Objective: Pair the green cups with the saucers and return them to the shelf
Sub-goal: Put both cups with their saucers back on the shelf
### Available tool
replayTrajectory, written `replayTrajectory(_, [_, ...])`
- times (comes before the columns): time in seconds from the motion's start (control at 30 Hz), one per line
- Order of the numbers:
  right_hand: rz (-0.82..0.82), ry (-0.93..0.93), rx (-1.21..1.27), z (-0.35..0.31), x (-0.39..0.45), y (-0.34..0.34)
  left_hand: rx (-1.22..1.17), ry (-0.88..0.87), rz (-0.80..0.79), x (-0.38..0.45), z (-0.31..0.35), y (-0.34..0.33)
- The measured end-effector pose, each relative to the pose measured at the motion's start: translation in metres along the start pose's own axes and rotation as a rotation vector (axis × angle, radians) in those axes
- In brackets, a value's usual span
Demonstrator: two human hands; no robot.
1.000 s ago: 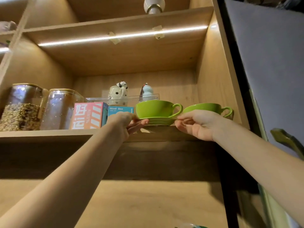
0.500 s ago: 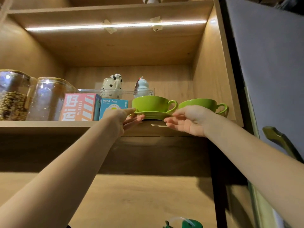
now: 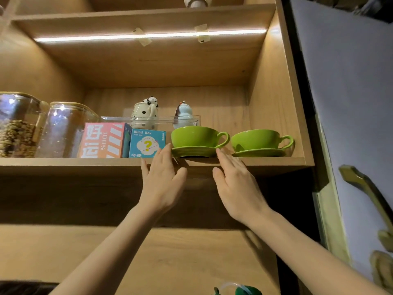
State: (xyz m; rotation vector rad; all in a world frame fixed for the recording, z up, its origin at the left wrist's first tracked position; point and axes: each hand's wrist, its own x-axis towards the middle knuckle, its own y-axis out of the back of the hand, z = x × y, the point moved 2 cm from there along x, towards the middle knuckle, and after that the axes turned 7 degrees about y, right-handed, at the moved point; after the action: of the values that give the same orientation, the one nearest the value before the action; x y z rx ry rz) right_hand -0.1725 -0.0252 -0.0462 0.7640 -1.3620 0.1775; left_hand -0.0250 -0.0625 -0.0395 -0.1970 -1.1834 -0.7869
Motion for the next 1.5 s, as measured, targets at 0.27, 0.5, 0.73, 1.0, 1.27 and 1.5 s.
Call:
replayTrajectory(0.27, [-0.041,0.009,-0.125,0.004,0.010,0.004,0.167,-0.031,-0.021,-0.002,-0.006,-0.002])
replayTrajectory(0.5, [-0.143,0.007,-0.208,0.012,0.023,0.009,0.271,-0.073,0.031,-0.003,-0.012,-0.005])
replayTrajectory(0.73, [-0.129,-0.025,-0.149,0.016,0.027,0.000,0.159,-0.096,0.000,-0.005,-0.017,-0.006])
replayTrajectory(1.0, [-0.078,-0.022,-0.168,0.019,0.029,-0.005,0.139,-0.108,-0.033,-0.002,-0.019,-0.006])
replayTrajectory(1.27, [-0.087,0.011,-0.192,0.020,0.028,-0.006,-0.040,-0.074,-0.108,0.001,-0.015,-0.002])
replayTrajectory(1.5, [0.260,0.055,-0.105,0.051,-0.006,0.062,-0.389,-0.129,0.106,-0.015,0.034,0.008])
